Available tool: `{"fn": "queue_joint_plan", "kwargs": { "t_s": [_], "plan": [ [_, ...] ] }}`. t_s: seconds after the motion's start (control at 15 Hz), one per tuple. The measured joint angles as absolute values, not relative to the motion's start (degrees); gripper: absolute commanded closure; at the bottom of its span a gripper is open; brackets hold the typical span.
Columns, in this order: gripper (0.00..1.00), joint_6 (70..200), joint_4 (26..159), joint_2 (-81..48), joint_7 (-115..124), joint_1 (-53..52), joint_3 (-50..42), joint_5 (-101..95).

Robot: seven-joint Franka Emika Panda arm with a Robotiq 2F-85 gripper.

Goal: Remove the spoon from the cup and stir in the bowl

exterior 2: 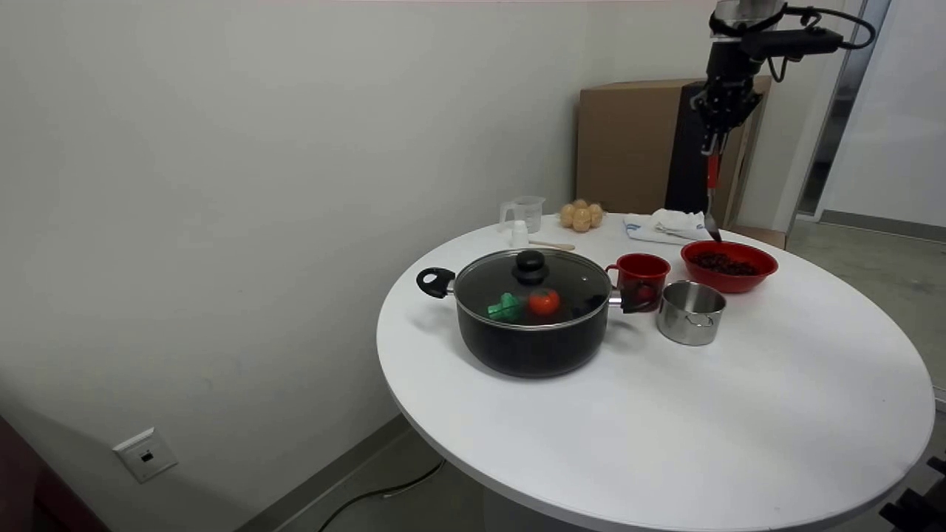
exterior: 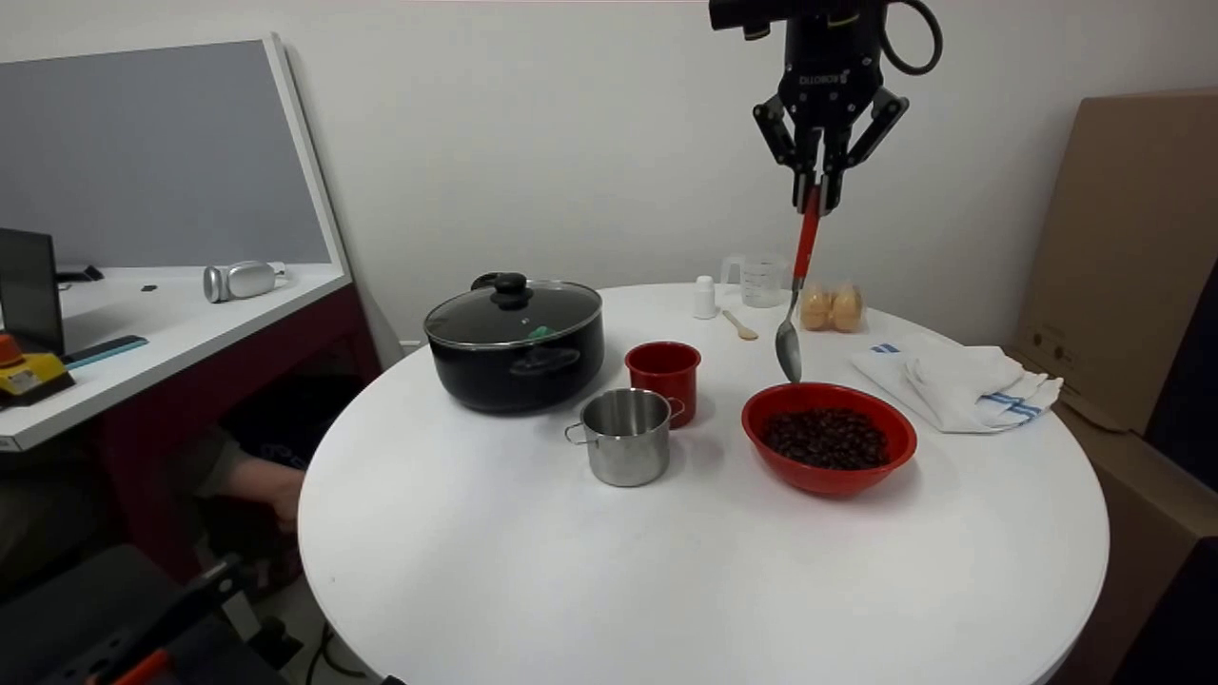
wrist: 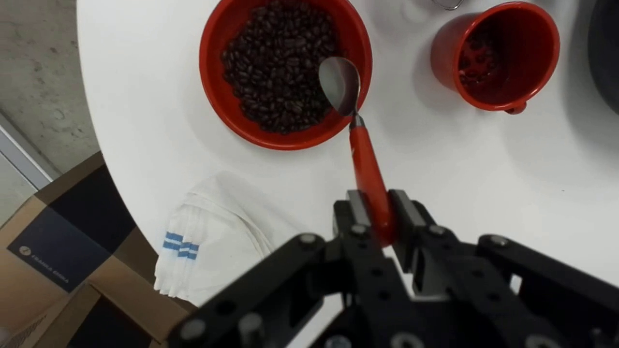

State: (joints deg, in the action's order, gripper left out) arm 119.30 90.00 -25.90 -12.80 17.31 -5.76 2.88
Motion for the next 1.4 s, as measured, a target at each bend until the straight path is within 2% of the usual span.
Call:
{"fn": "queue_joint_plan", "kwargs": {
  "t_s": [0.73, 1.4],
  "plan": [
    [0.96, 136.9, 103.0, -23.9, -15.1, 17.9, -6.2, 2.9],
    [0.96, 140.3, 107.4, -21.8, -16.6, 21.7, -7.6, 3.3]
  ]
}}
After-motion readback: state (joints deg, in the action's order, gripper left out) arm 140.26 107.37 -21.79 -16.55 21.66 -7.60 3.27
